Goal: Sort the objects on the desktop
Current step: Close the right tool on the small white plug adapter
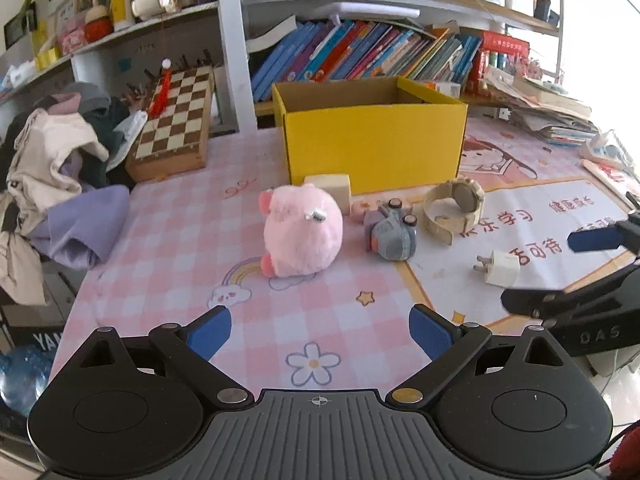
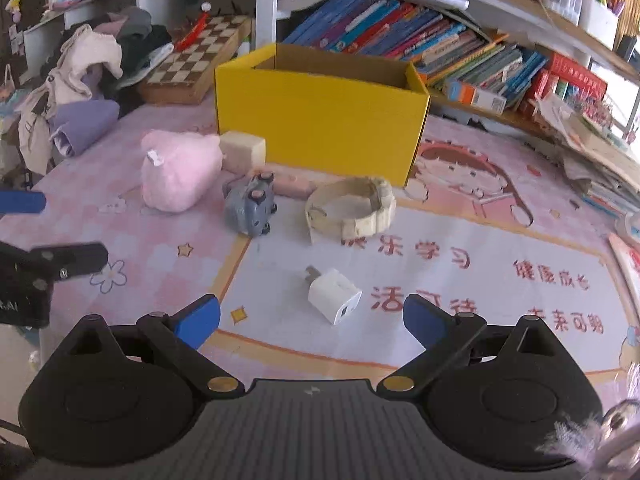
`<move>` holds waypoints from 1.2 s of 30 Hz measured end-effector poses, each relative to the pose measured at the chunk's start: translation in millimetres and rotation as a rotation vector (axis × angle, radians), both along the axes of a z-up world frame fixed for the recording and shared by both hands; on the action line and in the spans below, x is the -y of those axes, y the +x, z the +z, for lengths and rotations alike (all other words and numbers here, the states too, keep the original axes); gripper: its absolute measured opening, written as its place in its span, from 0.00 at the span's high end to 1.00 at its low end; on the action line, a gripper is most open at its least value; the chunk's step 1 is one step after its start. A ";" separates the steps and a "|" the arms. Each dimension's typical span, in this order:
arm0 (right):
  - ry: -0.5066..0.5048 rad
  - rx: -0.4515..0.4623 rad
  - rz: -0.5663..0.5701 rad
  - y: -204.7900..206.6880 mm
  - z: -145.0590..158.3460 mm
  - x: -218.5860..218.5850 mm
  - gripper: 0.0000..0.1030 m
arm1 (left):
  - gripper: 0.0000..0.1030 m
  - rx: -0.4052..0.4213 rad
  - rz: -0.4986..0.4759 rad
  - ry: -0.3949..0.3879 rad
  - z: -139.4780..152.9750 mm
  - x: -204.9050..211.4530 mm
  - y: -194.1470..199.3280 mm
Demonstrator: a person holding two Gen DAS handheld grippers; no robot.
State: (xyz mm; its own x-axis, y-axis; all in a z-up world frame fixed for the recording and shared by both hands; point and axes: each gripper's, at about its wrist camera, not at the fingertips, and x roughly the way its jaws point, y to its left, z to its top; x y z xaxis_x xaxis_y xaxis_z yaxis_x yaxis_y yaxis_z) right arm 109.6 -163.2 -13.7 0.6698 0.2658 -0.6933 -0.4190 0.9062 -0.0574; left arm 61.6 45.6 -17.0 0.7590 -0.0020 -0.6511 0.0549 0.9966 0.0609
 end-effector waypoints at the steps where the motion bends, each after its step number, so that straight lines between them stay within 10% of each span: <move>1: 0.000 -0.006 -0.001 0.9 -0.7 0.0 0.04 | 0.05 0.000 -0.007 0.003 0.1 0.4 0.6; 9: -0.003 -0.025 -0.013 11.2 -1.6 1.2 0.08 | 0.05 -0.014 -0.031 0.000 -2.4 0.8 8.2; 15: -0.017 -0.082 -0.023 29.3 -8.9 0.1 0.41 | 0.05 -0.011 -0.032 0.006 -1.8 0.7 16.2; 36: -0.055 -0.200 0.031 72.3 -29.3 -5.9 0.54 | 0.05 -0.057 0.063 -0.013 -15.7 -9.2 65.4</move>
State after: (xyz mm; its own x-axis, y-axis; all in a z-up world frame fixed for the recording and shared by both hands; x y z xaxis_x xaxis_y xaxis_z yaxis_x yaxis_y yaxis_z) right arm 181.9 -157.4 -43.0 0.5095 0.2424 -0.8256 -0.4550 0.8903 -0.0195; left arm 127.0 54.8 -32.7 0.7194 0.0359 -0.6936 -0.0052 0.9989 0.0463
